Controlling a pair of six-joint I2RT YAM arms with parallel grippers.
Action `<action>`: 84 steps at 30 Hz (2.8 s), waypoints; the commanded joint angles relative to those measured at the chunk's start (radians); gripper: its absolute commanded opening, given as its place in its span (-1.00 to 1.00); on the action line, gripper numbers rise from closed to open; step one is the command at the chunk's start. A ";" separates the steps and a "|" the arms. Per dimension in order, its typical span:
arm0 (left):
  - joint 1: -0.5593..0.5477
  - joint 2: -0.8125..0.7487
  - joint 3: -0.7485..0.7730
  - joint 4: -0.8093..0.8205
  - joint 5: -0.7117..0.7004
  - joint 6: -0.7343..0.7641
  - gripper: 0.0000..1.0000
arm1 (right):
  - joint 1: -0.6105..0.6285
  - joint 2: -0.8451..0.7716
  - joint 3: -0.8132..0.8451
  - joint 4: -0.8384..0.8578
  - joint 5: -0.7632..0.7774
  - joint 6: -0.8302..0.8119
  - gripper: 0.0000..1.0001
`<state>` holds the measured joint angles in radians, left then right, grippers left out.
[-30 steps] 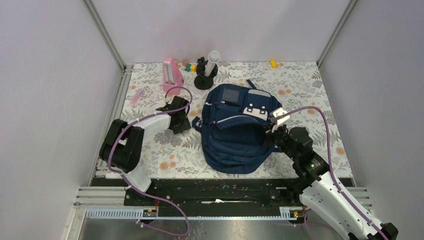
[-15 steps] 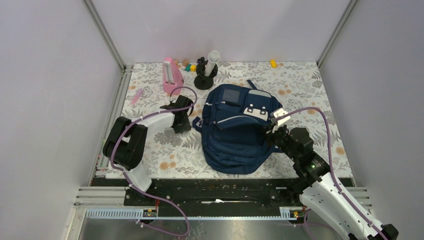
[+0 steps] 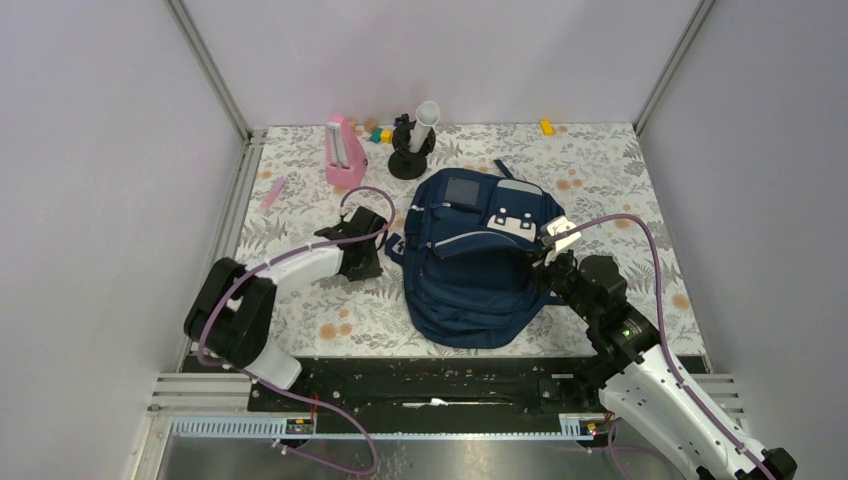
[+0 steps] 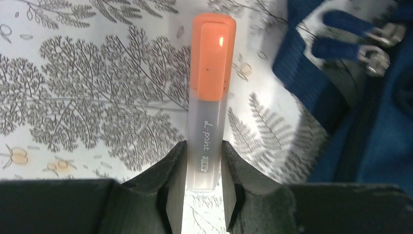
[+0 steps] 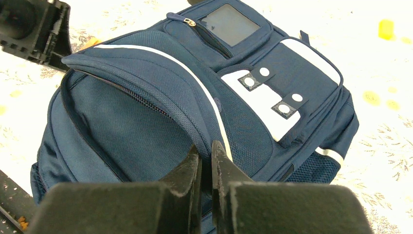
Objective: Pack the student bag
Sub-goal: Place the stationery in the student bag.
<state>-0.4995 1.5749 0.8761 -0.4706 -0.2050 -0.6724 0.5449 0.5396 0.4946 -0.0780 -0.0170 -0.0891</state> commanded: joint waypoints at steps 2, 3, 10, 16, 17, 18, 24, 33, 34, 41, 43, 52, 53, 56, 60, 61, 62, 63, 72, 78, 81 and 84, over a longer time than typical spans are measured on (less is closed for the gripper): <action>-0.064 -0.203 -0.054 0.032 -0.022 -0.012 -0.74 | -0.006 -0.027 0.040 0.157 0.012 0.009 -1.00; -0.077 -0.236 -0.073 0.045 -0.023 -0.005 -0.74 | -0.006 -0.025 0.040 0.158 0.012 0.008 -1.00; -0.177 -0.441 -0.166 0.054 -0.030 0.000 -0.71 | -0.006 -0.017 0.044 0.153 0.012 0.004 -1.00; -0.377 -0.548 -0.156 0.022 -0.037 -0.206 -0.71 | -0.005 -0.008 0.049 0.155 0.043 -0.001 -1.00; -0.423 -0.552 -0.144 0.020 -0.066 -0.216 -0.71 | -0.005 -0.006 0.050 0.155 0.043 -0.002 -1.00; -0.460 -0.550 -0.132 0.020 -0.087 -0.217 -0.71 | -0.005 -0.005 0.051 0.154 0.044 -0.002 -1.00; -0.619 -0.488 -0.050 -0.001 -0.181 -0.108 -0.70 | -0.005 -0.009 0.057 0.149 0.038 -0.001 -1.00; -0.683 -0.388 0.088 -0.020 -0.161 0.095 -0.68 | -0.005 -0.013 0.054 0.153 0.036 0.002 -1.00; -0.683 -0.351 0.142 -0.033 -0.154 0.145 -0.68 | -0.005 -0.011 0.054 0.155 0.032 0.002 -1.00; -0.674 -0.138 0.398 -0.118 -0.088 0.512 -0.63 | -0.005 -0.021 0.054 0.147 0.026 0.006 -1.00; -0.657 -0.089 0.439 -0.136 -0.053 0.582 -0.63 | -0.005 -0.031 0.050 0.148 0.029 0.008 -1.00; -0.577 0.020 0.533 -0.119 0.054 0.836 -0.60 | -0.005 -0.035 0.045 0.151 0.031 0.008 -1.00; -0.576 0.028 0.532 -0.104 0.038 0.866 -0.60 | -0.005 -0.034 0.045 0.150 0.031 0.008 -1.00; -0.574 0.043 0.515 -0.050 -0.019 0.934 -0.60 | -0.005 -0.030 0.042 0.150 0.027 0.009 -1.00; -0.560 0.061 0.509 -0.006 -0.060 0.970 -0.50 | -0.006 -0.027 0.042 0.153 0.025 0.010 -1.00; -0.553 0.066 0.508 0.002 -0.058 0.970 -0.43 | -0.005 -0.025 0.041 0.155 0.026 0.010 -1.00; -0.548 0.070 0.510 0.007 -0.060 0.969 -0.36 | -0.004 -0.024 0.040 0.157 0.027 0.009 -1.00; -0.545 0.076 0.512 0.010 -0.060 0.967 -0.20 | -0.005 -0.023 0.038 0.160 0.026 0.010 -1.00; -0.538 0.033 0.459 0.087 -0.079 0.950 0.24 | -0.005 -0.017 0.039 0.158 0.035 0.007 -1.00; -0.542 -0.078 0.380 0.092 -0.010 0.917 0.25 | -0.005 -0.010 0.038 0.161 0.038 0.007 -1.00; -0.542 -0.143 0.324 0.079 0.020 0.884 0.26 | -0.005 -0.007 0.039 0.164 0.037 0.007 -1.00; -0.542 -0.190 0.293 0.016 0.024 0.832 0.26 | -0.005 -0.004 0.037 0.165 0.037 0.007 -1.00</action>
<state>-1.0542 1.4685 1.1973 -0.4511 -0.1905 0.2287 0.5446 0.5480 0.4946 -0.0696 0.0071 -0.0895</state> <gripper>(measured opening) 0.624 0.067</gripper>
